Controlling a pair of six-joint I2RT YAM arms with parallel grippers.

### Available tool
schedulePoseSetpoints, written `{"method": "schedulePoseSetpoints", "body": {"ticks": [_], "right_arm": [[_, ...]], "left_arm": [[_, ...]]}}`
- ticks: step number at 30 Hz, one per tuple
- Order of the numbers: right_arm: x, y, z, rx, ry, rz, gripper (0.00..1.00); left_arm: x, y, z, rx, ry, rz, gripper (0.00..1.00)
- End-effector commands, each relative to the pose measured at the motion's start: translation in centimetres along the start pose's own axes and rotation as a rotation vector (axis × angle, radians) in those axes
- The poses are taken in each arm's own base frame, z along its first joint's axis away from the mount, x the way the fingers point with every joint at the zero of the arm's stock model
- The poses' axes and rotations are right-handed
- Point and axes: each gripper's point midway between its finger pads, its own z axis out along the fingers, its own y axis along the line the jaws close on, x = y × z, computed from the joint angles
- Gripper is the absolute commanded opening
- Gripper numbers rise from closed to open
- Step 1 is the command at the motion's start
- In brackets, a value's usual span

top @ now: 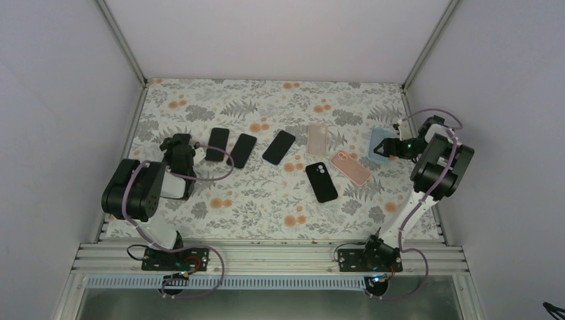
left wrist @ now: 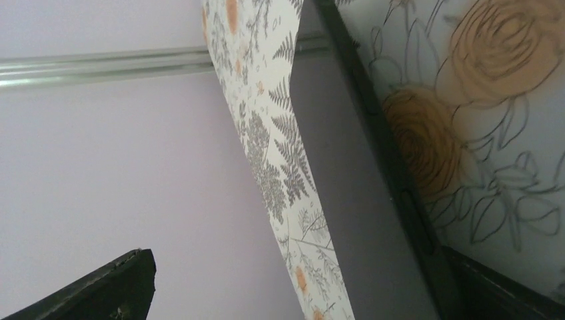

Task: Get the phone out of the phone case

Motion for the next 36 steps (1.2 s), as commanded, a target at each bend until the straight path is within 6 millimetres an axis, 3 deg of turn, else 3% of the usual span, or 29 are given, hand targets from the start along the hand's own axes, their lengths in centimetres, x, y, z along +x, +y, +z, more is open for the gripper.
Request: {"method": "schedulePoseSetpoints", "body": {"ticks": [1, 3, 5, 6, 8, 10, 12, 17, 21, 29, 34, 36], "right_arm": [[-0.9, -1.8, -2.1, 0.138, -0.052, -0.025, 1.0], [-1.7, -2.2, -4.0, 0.233, -0.087, -0.052, 1.0], [-2.5, -2.0, -6.3, 0.324, -0.126, -0.085, 1.0], [-2.8, -1.5, -7.4, 0.351, -0.143, -0.1, 1.0], [-3.9, 0.2, -9.7, 0.381, -0.187, -0.14, 1.0], [-5.1, 3.6, -12.7, 0.401, -0.247, -0.214, 1.0], [-5.8, 7.2, -14.4, 0.372, -0.297, -0.288, 1.0], [-5.2, 16.8, -16.3, 0.123, -0.385, -0.461, 1.0], [-3.9, 20.3, -16.4, 0.022, -0.404, -0.517, 1.0], [-3.2, 20.3, -15.5, 0.04, -0.592, -0.428, 1.0], [-3.4, 18.6, -15.9, 0.187, -0.653, -0.384, 1.0], [-2.7, 19.1, -15.0, 0.159, -0.628, -0.437, 1.0]], "left_arm": [[1.6, 1.8, -0.3, -0.017, 0.047, -0.022, 1.0], [1.5, 2.5, -0.9, 0.022, 0.026, -0.062, 1.0], [0.1, 2.2, -2.1, 0.195, -0.06, -0.164, 1.0], [-1.9, 3.9, -3.0, 0.3, -0.155, -0.258, 1.0], [-4.3, 4.7, -6.0, 0.525, -0.279, -0.37, 1.0], [-6.1, 5.3, -9.5, 0.699, -0.386, -0.381, 1.0], [-7.1, 6.4, -11.6, 0.798, -0.439, -0.405, 1.0], [-7.5, 9.2, -13.2, 0.868, -0.466, -0.501, 1.0], [-7.6, 9.4, -13.6, 0.899, -0.473, -0.525, 1.0], [-5.6, 14.3, -12.1, 0.779, -0.6, -0.828, 1.0], [-4.8, 14.4, -11.8, 0.795, -0.598, -0.856, 1.0], [-4.7, 14.3, -11.9, 0.802, -0.605, -0.87, 1.0]]}}
